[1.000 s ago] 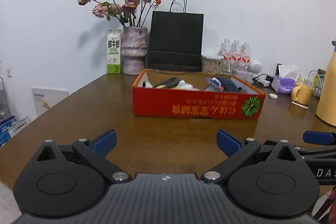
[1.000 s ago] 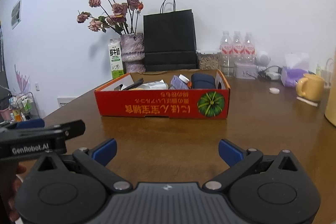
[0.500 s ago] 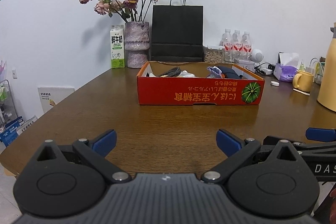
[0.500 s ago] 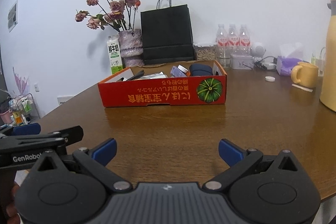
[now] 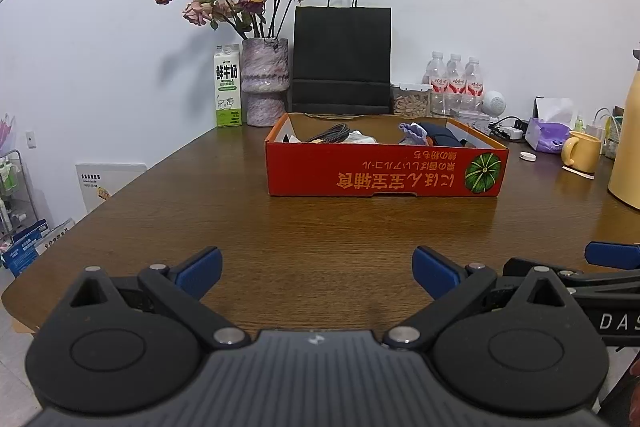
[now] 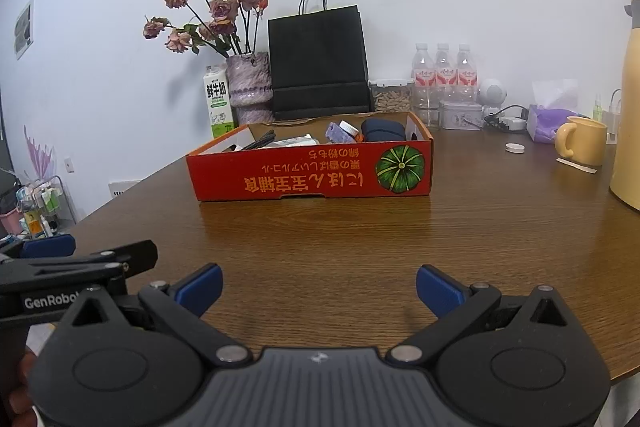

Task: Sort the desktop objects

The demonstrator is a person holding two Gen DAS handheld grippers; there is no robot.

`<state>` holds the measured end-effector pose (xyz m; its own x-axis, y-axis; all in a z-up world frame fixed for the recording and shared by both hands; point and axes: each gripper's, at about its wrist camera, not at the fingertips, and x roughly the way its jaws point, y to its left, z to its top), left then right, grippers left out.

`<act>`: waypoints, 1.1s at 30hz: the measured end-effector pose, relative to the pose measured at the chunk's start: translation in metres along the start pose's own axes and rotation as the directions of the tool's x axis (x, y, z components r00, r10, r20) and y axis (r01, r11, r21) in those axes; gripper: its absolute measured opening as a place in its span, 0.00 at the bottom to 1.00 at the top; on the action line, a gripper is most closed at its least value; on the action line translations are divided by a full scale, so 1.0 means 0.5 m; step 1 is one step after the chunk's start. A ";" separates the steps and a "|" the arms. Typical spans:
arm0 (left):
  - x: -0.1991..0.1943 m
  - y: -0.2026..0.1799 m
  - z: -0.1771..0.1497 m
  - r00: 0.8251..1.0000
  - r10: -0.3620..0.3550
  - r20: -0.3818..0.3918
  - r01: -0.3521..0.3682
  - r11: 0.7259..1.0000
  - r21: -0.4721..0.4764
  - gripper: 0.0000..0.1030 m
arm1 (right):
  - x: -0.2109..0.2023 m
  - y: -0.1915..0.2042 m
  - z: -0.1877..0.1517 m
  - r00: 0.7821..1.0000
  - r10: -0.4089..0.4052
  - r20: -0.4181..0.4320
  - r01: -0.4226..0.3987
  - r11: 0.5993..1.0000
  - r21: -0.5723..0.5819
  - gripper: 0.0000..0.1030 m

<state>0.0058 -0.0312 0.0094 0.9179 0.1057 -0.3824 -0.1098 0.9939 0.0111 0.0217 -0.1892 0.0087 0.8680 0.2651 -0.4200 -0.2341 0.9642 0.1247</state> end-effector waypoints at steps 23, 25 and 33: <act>-0.005 0.004 0.000 1.000 0.010 0.001 -0.010 1.000 -0.003 1.00 | 0.001 0.004 -0.002 1.000 0.001 -0.003 -0.001 1.000 -0.001 1.00; -0.005 0.004 0.000 1.000 0.009 0.000 -0.009 1.000 -0.003 1.00 | 0.001 0.004 -0.002 1.000 0.000 -0.003 0.000 1.000 -0.002 1.00; -0.006 0.006 0.001 1.000 0.010 0.002 -0.010 1.000 -0.004 1.00 | 0.001 0.004 -0.002 1.000 0.002 -0.004 -0.002 1.000 -0.001 1.00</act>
<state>0.0028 -0.0285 0.0110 0.9175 0.1155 -0.3806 -0.1203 0.9927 0.0112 0.0214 -0.1874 0.0078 0.8658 0.2673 -0.4230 -0.2365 0.9636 0.1249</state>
